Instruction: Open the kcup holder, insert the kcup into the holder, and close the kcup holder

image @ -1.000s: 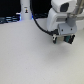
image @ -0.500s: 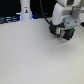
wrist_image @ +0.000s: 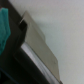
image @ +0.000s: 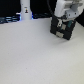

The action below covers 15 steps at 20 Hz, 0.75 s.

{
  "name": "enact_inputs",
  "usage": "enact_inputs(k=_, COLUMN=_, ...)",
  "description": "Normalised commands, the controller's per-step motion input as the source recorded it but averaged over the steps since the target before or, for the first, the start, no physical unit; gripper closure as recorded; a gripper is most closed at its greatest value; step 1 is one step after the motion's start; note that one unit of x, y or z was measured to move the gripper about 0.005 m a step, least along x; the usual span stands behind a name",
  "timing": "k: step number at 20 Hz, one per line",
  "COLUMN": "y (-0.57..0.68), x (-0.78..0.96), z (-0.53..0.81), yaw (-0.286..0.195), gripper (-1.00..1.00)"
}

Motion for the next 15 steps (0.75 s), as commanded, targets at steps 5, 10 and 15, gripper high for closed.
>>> enact_inputs(k=5, y=0.42, x=-0.52, z=0.13, yaw=0.092, gripper=-1.0)
enact_inputs(k=10, y=0.14, x=0.05, z=0.82, yaw=0.022, gripper=-1.0)
enact_inputs(k=15, y=0.04, x=0.1, z=0.41, yaw=-0.005, gripper=-1.0)
